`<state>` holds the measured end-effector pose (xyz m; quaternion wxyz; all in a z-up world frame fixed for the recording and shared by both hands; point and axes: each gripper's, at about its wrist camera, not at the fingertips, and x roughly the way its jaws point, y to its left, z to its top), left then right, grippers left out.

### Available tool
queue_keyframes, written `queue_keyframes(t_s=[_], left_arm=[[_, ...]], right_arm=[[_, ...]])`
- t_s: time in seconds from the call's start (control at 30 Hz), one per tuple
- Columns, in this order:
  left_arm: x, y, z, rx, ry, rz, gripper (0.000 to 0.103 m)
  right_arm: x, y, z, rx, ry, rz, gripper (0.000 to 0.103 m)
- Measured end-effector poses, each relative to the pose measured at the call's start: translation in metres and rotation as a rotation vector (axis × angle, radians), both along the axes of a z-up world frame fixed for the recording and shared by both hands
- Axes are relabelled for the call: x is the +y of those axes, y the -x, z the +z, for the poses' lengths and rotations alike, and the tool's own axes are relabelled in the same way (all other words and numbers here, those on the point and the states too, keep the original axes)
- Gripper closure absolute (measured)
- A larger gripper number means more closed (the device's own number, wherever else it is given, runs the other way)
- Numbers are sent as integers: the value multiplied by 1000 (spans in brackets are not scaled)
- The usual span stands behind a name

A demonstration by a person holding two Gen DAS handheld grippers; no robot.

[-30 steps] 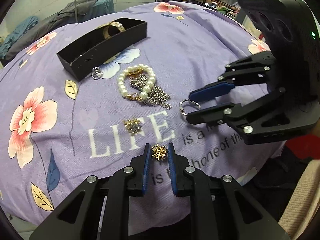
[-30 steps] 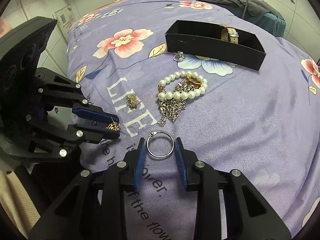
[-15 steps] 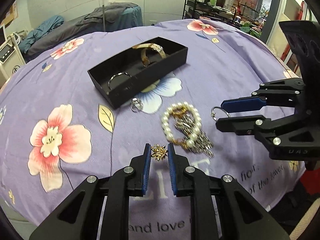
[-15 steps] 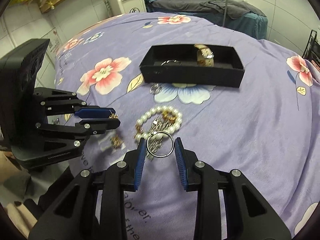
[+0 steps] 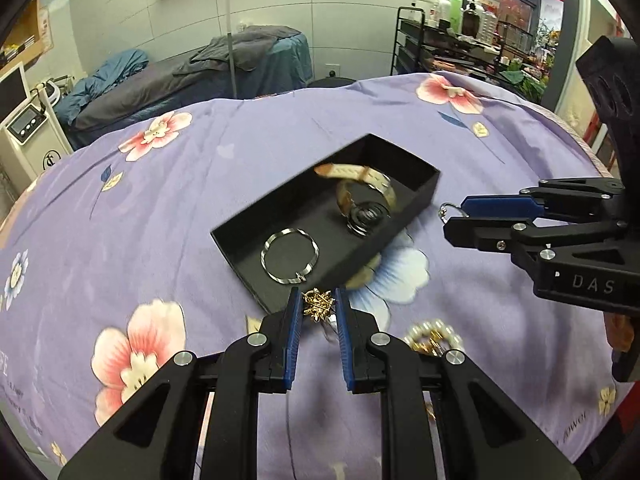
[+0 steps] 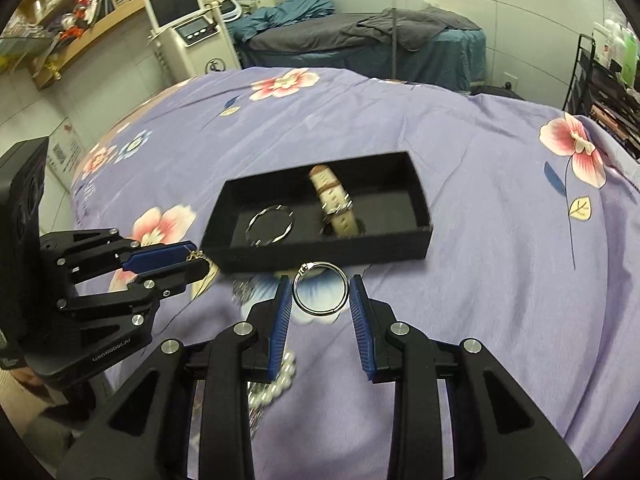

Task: Organize jewelry
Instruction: 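Carry the ring and brooch into the black box and open both tools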

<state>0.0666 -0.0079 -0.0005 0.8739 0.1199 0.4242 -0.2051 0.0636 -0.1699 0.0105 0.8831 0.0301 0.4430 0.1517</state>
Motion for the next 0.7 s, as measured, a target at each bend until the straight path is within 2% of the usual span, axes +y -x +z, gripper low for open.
queue_keyframes(t_s=[0.33, 0.7], left_arm=[[-13, -44, 3, -16, -34, 33, 86], [-14, -56, -8, 16, -30, 65, 85]], right_arm=[[-13, -54, 4, 11, -64, -98, 73], [-8, -66, -8, 31, -51, -115, 73]])
